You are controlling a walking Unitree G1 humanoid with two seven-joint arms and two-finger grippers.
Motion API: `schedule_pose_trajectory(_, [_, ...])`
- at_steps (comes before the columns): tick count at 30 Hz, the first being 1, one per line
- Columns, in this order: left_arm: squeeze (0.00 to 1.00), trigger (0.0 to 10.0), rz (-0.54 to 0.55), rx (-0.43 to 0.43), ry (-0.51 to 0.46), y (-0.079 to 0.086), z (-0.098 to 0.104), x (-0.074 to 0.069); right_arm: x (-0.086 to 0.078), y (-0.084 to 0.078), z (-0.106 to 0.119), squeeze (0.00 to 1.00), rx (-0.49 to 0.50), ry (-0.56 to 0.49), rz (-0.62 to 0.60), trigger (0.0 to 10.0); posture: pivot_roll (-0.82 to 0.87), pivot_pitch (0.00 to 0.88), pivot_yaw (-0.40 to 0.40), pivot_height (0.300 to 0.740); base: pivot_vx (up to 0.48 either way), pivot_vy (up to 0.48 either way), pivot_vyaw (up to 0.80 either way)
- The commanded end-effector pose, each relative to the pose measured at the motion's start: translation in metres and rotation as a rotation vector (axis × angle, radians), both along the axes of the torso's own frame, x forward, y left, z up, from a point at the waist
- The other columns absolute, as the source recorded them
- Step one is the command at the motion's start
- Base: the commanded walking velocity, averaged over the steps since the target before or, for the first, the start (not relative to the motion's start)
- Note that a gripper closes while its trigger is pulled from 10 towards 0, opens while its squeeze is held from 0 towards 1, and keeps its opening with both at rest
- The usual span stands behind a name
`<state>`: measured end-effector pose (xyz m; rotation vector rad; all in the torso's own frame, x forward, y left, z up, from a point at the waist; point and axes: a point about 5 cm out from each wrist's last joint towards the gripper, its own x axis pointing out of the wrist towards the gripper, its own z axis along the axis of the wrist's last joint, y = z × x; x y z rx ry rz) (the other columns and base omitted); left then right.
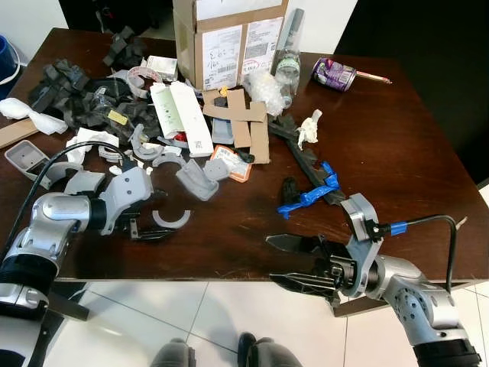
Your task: Picking trash to rubbish bin
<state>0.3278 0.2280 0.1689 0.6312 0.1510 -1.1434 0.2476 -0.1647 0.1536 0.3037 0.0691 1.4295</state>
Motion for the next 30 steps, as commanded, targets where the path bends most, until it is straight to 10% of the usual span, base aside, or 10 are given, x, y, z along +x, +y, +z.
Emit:
schedule_pose_trajectory(1, [0.0,10.0,-0.051,0.03,0.059,-0.01,-0.015,-0.003,-0.004,-0.002,0.0,0.0,0.001,0.005,-0.008,10.0,0.1,0.277,-0.077,0.74,0.0,0.0,0.0])
schedule_pose_trajectory(3, [0.0,10.0,-0.077,0.036,0.084,-0.012,-0.019,-0.005,-0.004,-0.002,0.0,0.0,0.002,0.005,-0.013,10.0,0.1,0.278,-0.073,0.74,0.0,0.0,0.0])
schedule_pose_trajectory(4, [0.0,7.6,-0.095,0.043,0.101,-0.013,-0.021,-0.006,-0.004,-0.002,0.0,0.0,0.004,0.004,-0.016,10.0,0.1,0.278,-0.072,0.74,0.0,0.0,0.0])
schedule_pose_trajectory(7, [0.0,7.6,-0.106,0.047,0.112,-0.014,-0.022,-0.007,-0.004,-0.002,0.001,0.0,0.005,0.003,-0.019,10.0,0.1,0.278,-0.072,0.74,0.0,0.0,0.0])
schedule_pose_trajectory(8, [0.0,2.0,-0.118,0.054,0.128,-0.014,-0.024,-0.009,-0.005,-0.002,0.001,0.0,0.006,0.002,-0.022,10.0,0.09,0.279,-0.069,0.74,0.0,0.0,0.0])
schedule_pose_trajectory(9, [0.0,0.0,-0.132,0.07,0.142,-0.014,-0.026,-0.01,-0.004,-0.003,0.002,0.0,0.007,0.001,-0.026,10.0,0.1,0.279,-0.068,0.74,0.0,0.0,0.0])
schedule_pose_trajectory(30, [0.0,0.0,-0.143,0.126,0.166,-0.006,-0.03,-0.017,0.002,-0.004,0.003,0.0,0.002,-0.018,-0.082,10.0,0.11,0.273,-0.063,0.74,0.0,0.0,0.0])
